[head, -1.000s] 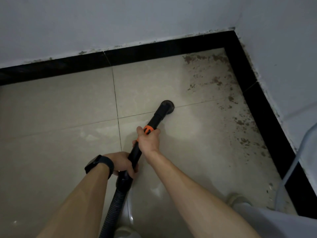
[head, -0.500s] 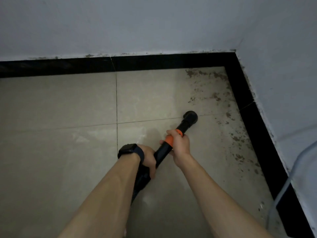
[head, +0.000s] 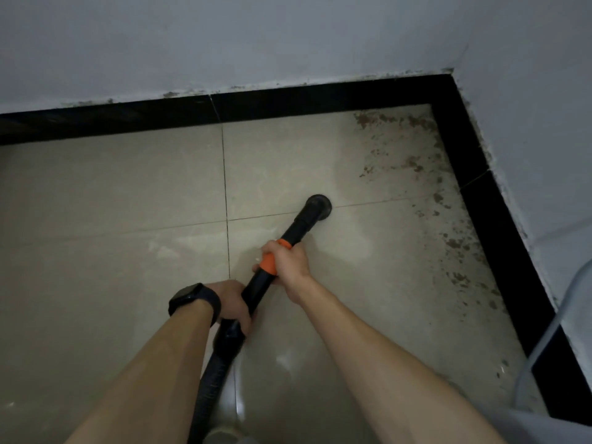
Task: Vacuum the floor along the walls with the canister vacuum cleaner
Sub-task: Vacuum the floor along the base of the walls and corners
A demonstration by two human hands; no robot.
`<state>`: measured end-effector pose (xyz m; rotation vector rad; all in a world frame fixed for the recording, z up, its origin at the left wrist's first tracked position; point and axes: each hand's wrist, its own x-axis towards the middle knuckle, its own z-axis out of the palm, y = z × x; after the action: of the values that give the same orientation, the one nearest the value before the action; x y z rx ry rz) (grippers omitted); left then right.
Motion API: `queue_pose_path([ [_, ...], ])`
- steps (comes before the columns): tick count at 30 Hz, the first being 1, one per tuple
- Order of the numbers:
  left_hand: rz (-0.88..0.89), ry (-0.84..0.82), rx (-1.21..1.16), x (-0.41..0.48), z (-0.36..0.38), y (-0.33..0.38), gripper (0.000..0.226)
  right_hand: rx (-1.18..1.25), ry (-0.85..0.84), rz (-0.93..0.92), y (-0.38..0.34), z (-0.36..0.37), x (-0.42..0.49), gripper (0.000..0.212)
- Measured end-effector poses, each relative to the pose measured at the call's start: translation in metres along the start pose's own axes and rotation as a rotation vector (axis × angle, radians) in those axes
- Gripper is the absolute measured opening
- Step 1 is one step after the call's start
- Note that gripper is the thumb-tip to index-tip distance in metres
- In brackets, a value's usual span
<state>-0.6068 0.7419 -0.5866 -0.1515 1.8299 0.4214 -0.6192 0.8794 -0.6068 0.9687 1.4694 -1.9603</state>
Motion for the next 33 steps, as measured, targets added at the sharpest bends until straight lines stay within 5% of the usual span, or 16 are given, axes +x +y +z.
queue_pose_path([
  [10, 0.286, 0.067, -0.076, 0.021, 0.008, 0.108, 0.046, -0.036, 0.273, -0.174, -0.066, -0.075, 0.035, 0.022],
  [25, 0.379, 0.496, 0.313, 0.027, 0.005, 0.132, 0.041, 0.185, 0.223, -0.192, -0.071, -0.099, 0.045, 0.050],
  [33, 0.428, 0.690, 0.261, 0.027, 0.013, 0.157, 0.043, -0.031, 0.401, -0.265, -0.101, -0.088, 0.065, 0.047],
])
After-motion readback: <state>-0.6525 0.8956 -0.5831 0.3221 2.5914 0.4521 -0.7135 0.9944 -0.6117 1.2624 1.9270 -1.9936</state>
